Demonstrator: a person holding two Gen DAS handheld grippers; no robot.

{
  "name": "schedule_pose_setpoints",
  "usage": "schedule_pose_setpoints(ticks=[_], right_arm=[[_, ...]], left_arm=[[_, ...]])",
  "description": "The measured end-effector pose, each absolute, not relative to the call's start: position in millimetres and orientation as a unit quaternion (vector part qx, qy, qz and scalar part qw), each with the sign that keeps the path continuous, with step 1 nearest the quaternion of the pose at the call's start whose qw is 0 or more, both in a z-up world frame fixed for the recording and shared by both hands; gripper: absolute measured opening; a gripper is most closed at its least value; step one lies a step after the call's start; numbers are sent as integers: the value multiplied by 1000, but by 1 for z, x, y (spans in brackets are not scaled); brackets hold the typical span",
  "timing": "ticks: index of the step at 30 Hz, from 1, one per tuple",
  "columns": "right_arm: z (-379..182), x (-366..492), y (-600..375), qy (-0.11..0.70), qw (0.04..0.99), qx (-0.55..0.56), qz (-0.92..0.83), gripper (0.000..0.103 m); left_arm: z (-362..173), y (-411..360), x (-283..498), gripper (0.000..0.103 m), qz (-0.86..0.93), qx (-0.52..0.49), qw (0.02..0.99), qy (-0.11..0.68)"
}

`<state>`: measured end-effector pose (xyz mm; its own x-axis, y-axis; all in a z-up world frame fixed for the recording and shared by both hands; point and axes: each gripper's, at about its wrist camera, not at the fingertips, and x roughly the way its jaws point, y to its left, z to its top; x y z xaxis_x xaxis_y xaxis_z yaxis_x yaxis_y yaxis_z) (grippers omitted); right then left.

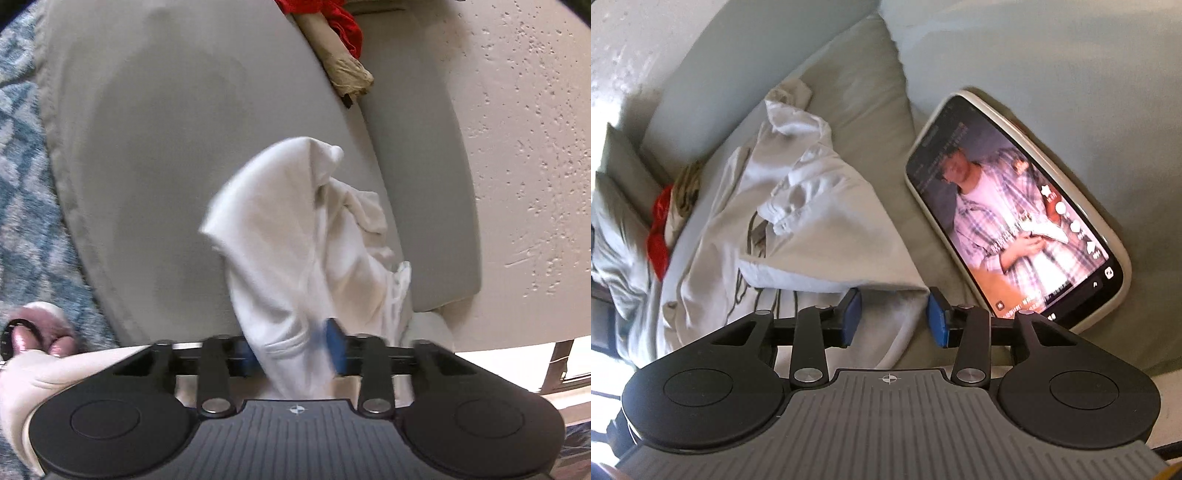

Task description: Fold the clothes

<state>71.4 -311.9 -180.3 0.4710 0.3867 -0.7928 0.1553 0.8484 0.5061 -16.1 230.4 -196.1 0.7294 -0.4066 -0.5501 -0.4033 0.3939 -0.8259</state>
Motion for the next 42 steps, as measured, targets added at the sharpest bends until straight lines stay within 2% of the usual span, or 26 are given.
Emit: schedule_pose_setpoints(ticks=[2,4,5,8,11,17,22,24,28,31,34,36,39,42], right_arm=[[-177,70,-306,504,825,242,80,34],[-175,70,-305,501,828,232,96,32],[-175,70,-305,502,827,231,103,29],[-176,71,-305,507,826,228,99,3],[-174,70,-306,508,825,237,73,3],[-140,56,-326,449,814,361,71,2],[-60,58,-340,356,817,437,118,2],[-16,57,-344,306,822,459,143,2],[91,13,-362,135,842,481,205,2],[147,-35,-369,39,873,441,205,2],[172,-46,-364,77,890,409,187,2],[189,-63,-363,59,896,395,194,2],[212,-105,-357,-13,912,362,193,2],[224,-134,-359,-32,914,353,197,2]], left_arm=[[-191,227,-16,19,-9,-540,758,366],[-190,229,-18,19,-10,-538,761,364],[-191,231,-20,15,-10,-539,760,362],[-191,236,-24,4,-4,-543,758,361],[-178,236,-28,0,-1,-539,763,357],[-112,237,-24,0,-13,-522,793,314],[7,233,5,0,-84,-493,833,236],[70,228,6,0,-137,-476,851,174],[169,217,-33,0,-195,-415,888,31],[198,203,-48,0,-108,-345,932,18],[208,208,-59,0,-158,-390,907,13],[218,207,-77,0,-184,-388,903,-19],[226,206,-102,0,-183,-375,908,-45],[227,211,-108,0,-197,-383,901,-52]])
